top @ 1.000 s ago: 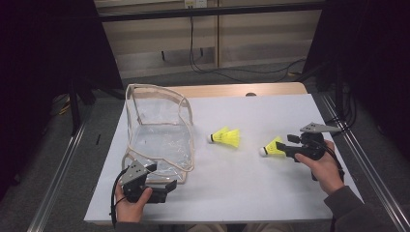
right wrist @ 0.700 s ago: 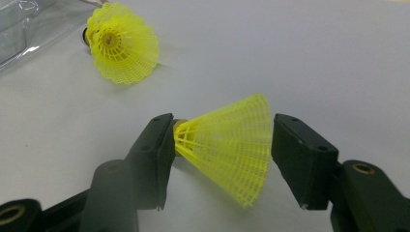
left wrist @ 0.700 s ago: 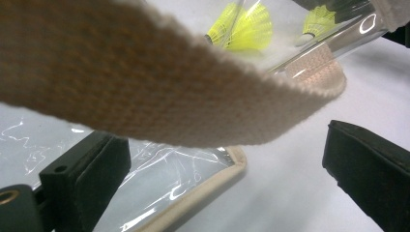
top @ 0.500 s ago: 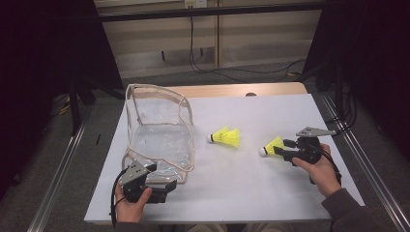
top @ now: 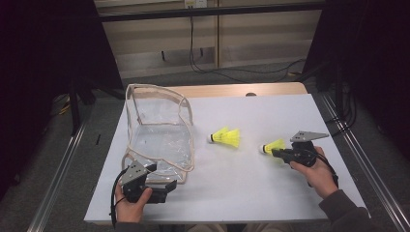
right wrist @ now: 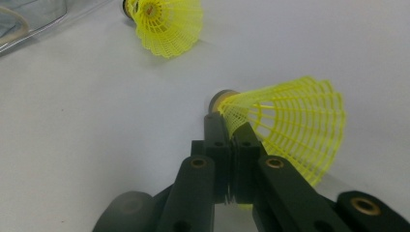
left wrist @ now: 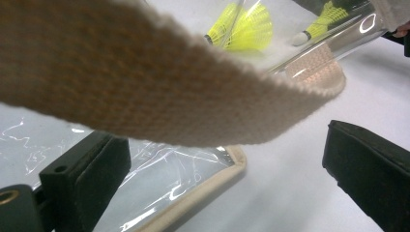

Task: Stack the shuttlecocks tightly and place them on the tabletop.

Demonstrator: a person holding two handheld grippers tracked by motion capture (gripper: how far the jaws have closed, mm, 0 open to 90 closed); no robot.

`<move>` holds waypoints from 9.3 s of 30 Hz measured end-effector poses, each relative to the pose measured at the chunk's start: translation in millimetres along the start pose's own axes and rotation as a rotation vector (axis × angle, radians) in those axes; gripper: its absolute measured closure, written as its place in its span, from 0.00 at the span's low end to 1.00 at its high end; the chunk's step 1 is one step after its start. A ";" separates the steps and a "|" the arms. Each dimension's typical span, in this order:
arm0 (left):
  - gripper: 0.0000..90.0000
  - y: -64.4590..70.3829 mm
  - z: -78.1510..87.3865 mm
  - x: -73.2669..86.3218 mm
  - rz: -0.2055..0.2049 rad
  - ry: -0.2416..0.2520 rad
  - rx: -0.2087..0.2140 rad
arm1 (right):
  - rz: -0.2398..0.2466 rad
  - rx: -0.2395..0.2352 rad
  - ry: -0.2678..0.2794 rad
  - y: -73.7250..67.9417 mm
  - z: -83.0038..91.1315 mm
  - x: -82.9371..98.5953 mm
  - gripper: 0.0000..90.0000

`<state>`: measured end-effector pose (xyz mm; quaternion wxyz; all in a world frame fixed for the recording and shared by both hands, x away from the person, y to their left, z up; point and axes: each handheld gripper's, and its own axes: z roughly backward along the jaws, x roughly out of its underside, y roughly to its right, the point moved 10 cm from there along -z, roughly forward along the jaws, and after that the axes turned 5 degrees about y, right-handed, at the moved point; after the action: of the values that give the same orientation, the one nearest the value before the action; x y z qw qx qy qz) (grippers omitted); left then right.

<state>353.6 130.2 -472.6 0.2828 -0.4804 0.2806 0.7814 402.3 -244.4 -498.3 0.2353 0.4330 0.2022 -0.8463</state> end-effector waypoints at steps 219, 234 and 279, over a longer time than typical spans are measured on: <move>0.03 -1.8 4.1 -1.6 0.006 0.029 -0.003 | -0.035 -0.071 0.087 -46.3 -69.8 -51.7 1.00; 0.03 -1.8 4.1 -1.7 0.006 0.029 -0.004 | -0.037 -0.072 0.096 -48.3 -71.6 -52.8 1.00; 0.03 -2.1 4.1 -1.6 0.005 0.028 -0.006 | 0.001 -0.074 -0.020 -59.7 -84.2 -31.9 0.93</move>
<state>353.3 134.2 -469.9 0.2757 -0.4913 0.2833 0.7761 438.2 -143.2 -509.3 0.2536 0.4155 0.2308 -0.8425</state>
